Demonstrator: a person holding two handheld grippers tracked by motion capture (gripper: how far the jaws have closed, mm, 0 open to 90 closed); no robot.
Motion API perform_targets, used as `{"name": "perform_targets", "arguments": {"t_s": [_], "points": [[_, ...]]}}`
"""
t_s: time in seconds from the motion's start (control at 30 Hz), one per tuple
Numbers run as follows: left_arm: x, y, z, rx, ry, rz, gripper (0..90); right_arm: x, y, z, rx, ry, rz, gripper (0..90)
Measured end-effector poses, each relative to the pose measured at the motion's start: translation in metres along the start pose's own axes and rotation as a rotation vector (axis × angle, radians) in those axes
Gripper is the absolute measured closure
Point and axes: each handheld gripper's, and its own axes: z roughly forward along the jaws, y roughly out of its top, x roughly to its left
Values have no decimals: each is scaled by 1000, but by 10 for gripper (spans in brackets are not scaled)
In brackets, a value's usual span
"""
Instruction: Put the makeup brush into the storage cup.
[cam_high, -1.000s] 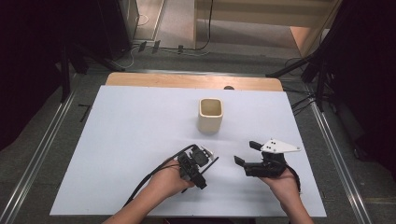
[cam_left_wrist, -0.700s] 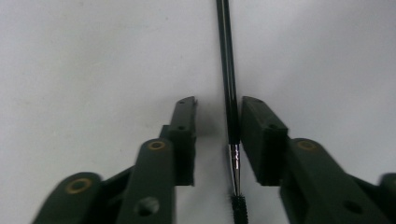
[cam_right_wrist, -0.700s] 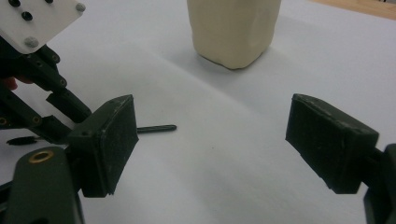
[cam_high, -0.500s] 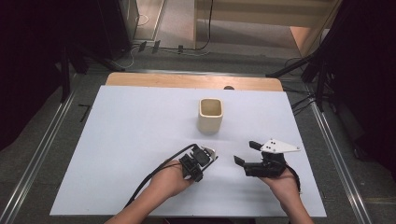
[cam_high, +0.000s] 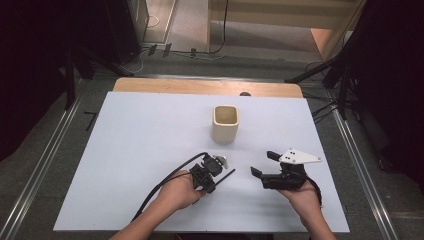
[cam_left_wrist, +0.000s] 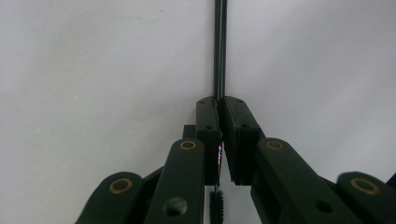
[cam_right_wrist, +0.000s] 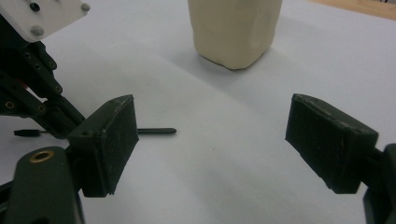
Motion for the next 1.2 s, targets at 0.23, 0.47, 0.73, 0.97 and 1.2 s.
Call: {"name": "perform_targets", "arguments": {"t_s": [0.23,0.47,0.73,0.97,1.2], "points": [[6,-4,-20,-102,-26,-14,855,-2,0,-1,-9,1,7,180],[15,-17,-44,-228,-43,-18,855,-3,0,-3,-27,6,18,180],[31,-38,-66,-325,-100,-23,856,0,2,-3,-60,44,9,180],[42,-57,-75,-383,-126,-37,855,5,3,-1,-80,90,0,179],[52,-74,-85,-443,-148,-38,855,11,6,-1,-119,132,-17,180]]}}
